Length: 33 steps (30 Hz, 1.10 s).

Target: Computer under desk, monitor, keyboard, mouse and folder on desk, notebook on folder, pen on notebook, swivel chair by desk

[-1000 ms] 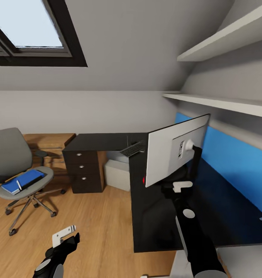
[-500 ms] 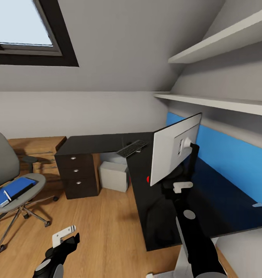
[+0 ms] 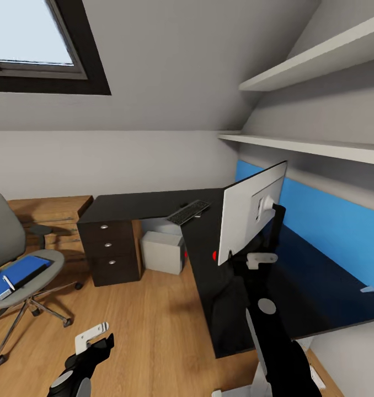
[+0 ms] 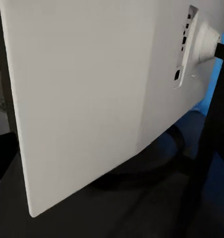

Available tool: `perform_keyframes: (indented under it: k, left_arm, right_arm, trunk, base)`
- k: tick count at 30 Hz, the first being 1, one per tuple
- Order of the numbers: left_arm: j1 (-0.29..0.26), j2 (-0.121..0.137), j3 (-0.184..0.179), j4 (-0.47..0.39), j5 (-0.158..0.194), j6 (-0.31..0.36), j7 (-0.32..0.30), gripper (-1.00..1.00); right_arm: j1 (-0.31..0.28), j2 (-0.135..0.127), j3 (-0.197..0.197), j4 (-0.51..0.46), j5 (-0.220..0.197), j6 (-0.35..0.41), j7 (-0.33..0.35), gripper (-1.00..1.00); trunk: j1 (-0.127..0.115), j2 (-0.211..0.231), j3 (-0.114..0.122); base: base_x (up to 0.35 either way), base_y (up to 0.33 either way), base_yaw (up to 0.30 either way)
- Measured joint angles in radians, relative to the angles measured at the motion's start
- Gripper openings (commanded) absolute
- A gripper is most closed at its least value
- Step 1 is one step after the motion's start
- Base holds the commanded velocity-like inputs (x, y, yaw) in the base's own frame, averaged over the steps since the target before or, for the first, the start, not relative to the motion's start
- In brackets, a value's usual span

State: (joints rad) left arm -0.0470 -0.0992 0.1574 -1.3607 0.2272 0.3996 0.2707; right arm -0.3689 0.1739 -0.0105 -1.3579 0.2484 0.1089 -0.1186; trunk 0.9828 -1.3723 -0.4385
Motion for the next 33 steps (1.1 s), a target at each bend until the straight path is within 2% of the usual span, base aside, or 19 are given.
perform_keyframes:
  k: [1, 2, 3, 4, 7, 10, 14, 16, 18, 25, 33]
  left_arm:
    - [0.0, 0.0, 0.0, 0.0, 0.0, 0.0, 0.0, 1.0]
    - [0.0, 0.0, 0.0, 0.0, 0.0, 0.0, 0.0, 1.0]
    - [0.0, 0.0, 0.0, 0.0, 0.0, 0.0, 0.0, 1.0]
    - [0.0, 0.0, 0.0, 0.0, 0.0, 0.0, 0.0, 1.0]
    - [0.0, 0.0, 0.0, 0.001, 0.0, 0.0, 0.0, 1.0]
    - [0.0, 0.0, 0.0, 0.001, 0.0, 0.0, 0.0, 1.0]
    - [0.0, 0.0, 0.0, 0.002, 0.0, 0.0, 0.0, 1.0]
    - [0.0, 0.0, -0.001, 0.003, 0.0, -0.001, 0.0, 1.0]
    - [0.0, 0.0, -0.001, 0.003, 0.0, -0.001, 0.0, 1.0]
    - [0.0, 0.0, -0.001, 0.003, 0.0, -0.001, 0.0, 1.0]
    - [0.0, 0.0, -0.002, 0.003, 0.0, -0.001, 0.0, 1.0]
  right_arm:
    - [-0.001, 0.001, 0.043, -0.002, -0.002, -0.004, -0.067, 1.0]
    - [-0.001, 0.001, 0.069, -0.002, -0.002, -0.005, -0.107, 1.0]
    - [-0.002, 0.001, 0.154, -0.004, -0.002, -0.008, -0.23, 1.0]
    - [-0.002, 0.001, 0.219, -0.003, -0.003, -0.009, -0.311, 1.0]
    - [-0.004, 0.001, 0.311, 0.006, -0.004, -0.009, -0.424, 1.0]
    - [-0.004, 0.001, 0.356, 0.045, -0.007, -0.012, -0.48, 1.0]
    - [-0.005, 0.001, 0.374, 0.116, -0.021, -0.061, -0.503, 1.0]
    - [-0.005, 0.001, 0.378, 0.147, -0.065, -0.089, -0.508, 1.0]
    - [-0.005, 0.001, 0.377, 0.154, -0.081, -0.093, -0.509, 1.0]
    - [-0.005, 0.001, 0.381, 0.158, -0.093, -0.115, -0.509, 1.0]
    - [-0.005, 0.001, 0.381, 0.159, -0.09, -0.119, -0.51, 1.0]
  trunk:
    - [0.0, 0.0, 0.0]
    - [0.0, 0.0, 0.0]
    - [0.0, 0.0, 0.0]
    - [0.0, 0.0, 0.0]
    - [0.0, 0.0, 0.0]
    - [0.0, 0.0, 0.0]
    - [0.0, 0.0, 0.0]
    - [0.0, 0.0, 0.0]
    - [0.0, 0.0, 0.0]
    - [0.0, 0.0, 0.0]
    - [-0.001, 0.0, 0.0]
  base:
    - [0.0, 0.0, 0.0]
    - [0.0, 0.0, 0.0]
    - [0.0, 0.0, 0.0]
    - [0.0, 0.0, 0.0]
    - [0.0, 0.0, 0.0]
    - [0.0, 0.0, 0.0]
    - [0.0, 0.0, 0.0]
    - [0.0, 0.0, 0.0]
    - [0.0, 0.0, 0.0]
    - [0.012, 0.0, 0.0]
    - [0.259, 0.0, 0.0]
